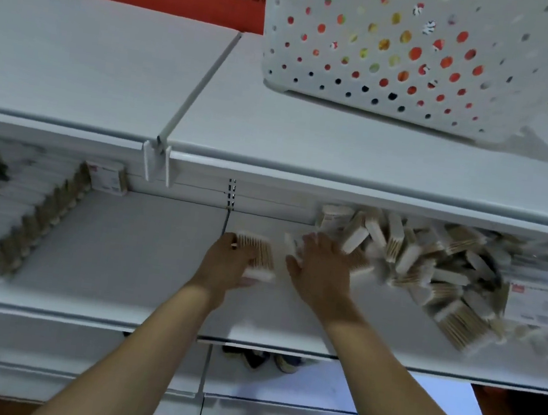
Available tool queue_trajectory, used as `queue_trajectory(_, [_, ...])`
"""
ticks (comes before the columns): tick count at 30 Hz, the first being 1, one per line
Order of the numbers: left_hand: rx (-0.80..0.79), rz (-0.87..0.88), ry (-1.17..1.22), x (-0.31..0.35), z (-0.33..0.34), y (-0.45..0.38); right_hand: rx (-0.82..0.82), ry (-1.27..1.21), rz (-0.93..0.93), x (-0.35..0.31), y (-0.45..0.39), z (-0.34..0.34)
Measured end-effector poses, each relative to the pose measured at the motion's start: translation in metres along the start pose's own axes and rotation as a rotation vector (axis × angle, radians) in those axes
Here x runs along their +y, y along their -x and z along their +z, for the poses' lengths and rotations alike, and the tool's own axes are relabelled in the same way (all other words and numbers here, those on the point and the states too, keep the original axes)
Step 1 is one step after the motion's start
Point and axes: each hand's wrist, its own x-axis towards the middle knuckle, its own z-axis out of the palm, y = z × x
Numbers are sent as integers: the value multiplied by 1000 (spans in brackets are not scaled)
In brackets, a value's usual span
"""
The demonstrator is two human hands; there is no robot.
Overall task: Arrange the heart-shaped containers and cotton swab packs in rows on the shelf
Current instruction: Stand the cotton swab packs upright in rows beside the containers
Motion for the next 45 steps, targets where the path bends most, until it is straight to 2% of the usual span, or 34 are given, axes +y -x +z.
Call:
queue_trajectory(2, [52, 7, -38, -3, -4, -1, -109, 106, 74, -11, -8, 6])
queue_trajectory(6, [120, -1, -40, -6, -4, -2, -84, 47, 142, -12, -7, 7])
queue_trajectory(10, [137, -11, 2, -5, 10, -1, 53, -182, 68, 3, 19, 5])
queue_trajectory(13, [75, -12, 22, -5, 28, 0, 141, -539, 163, 11, 36, -5])
queue_trajectory(15, [24, -17, 38, -1, 42, 1, 202, -658, 104, 15, 42, -14])
queue_trajectory(18, [-92, -27, 76, 5, 63, -1, 162, -610, -216, 20, 53, -21])
queue_trajectory(19, [-136, -7, 67, 6, 68, -1, 147, -618, -253, 26, 54, -23])
queue_trajectory(21, [-201, 50, 11, 7, 79, -1, 207, -627, -222, 42, 51, -34])
queue_trajectory(22, [-204, 69, -5, 7, 83, -1, 309, -584, -199, 54, 47, -39])
queue_trajectory(24, [-184, 90, -21, 7, 90, -2, 516, -381, -127, 83, 31, -47])
queue_trajectory(25, [-171, 90, -21, 7, 93, -4, 546, -261, -46, 97, 22, -51])
queue_trajectory(27, [-147, 89, -12, 7, 96, -5, 432, -71, 118, 120, 5, -56])
queue_trajectory(30, [-121, 100, 6, 7, 101, -2, 112, 117, 216, 131, -14, -55])
queue_trajectory(32, [-106, 94, 7, 7, 101, -1, 50, 161, 185, 132, -19, -54])
queue_trajectory(34, [-94, 99, 12, 7, 100, -1, 102, 157, 162, 131, -19, -59])
queue_trajectory(38, [-55, 123, 42, 10, 100, -2, 448, -34, 92, 130, 0, -69])
queue_trajectory(42, [-10, 147, 62, 11, 113, 0, 595, -146, -191, 105, 26, -77])
queue_trajectory(45, [-21, 121, 143, 13, 123, 5, 551, -228, -383, 85, 44, -64])
